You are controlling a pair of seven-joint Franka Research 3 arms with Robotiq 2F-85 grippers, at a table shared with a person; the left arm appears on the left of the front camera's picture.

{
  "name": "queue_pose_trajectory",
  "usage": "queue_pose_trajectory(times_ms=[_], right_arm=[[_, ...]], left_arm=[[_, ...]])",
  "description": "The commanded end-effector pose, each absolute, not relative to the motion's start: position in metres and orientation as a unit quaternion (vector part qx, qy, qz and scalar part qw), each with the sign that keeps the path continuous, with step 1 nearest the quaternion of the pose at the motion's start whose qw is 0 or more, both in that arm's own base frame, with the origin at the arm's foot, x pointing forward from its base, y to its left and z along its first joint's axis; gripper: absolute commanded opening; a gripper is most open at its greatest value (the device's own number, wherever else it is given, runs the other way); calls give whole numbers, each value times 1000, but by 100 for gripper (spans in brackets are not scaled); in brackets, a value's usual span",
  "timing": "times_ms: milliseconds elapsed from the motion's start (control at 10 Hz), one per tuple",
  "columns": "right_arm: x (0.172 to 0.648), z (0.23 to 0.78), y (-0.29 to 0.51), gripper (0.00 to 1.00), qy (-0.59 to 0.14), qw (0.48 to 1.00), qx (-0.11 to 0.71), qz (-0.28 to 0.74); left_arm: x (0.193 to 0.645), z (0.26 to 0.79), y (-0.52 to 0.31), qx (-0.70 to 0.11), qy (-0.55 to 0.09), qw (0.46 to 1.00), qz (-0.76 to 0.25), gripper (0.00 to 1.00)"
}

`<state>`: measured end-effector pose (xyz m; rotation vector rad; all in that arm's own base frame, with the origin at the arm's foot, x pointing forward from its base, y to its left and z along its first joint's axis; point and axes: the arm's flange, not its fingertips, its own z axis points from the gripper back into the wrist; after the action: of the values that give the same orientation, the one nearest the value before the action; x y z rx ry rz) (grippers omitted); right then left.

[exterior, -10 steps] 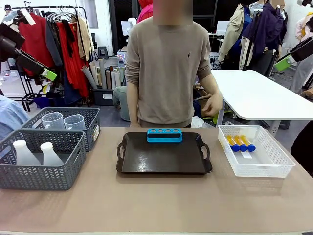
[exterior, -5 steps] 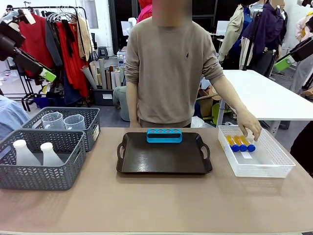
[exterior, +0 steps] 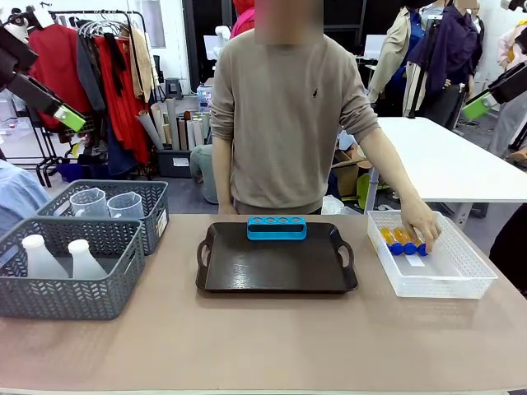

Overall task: Prepare the laboratory tools.
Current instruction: Pick up one Large Measuring Cup and place it on the Handle tray.

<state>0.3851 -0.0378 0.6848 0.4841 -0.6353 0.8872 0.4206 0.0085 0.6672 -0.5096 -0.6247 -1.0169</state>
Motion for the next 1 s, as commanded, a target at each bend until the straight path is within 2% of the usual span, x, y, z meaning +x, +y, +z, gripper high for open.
queue_pose_trajectory(times_ms=[0,700,900], right_arm=[[384,686,-37,100,-303,823,232,421],[384,686,-37,100,-303,823,232,421],[384,686,-37,100,-303,823,232,421]], left_arm=[[417,665,4,-235,-303,791,-476,100],[417,665,4,-235,-303,791,-476,100],[426,664,-5,-202,-261,796,-507,100]])
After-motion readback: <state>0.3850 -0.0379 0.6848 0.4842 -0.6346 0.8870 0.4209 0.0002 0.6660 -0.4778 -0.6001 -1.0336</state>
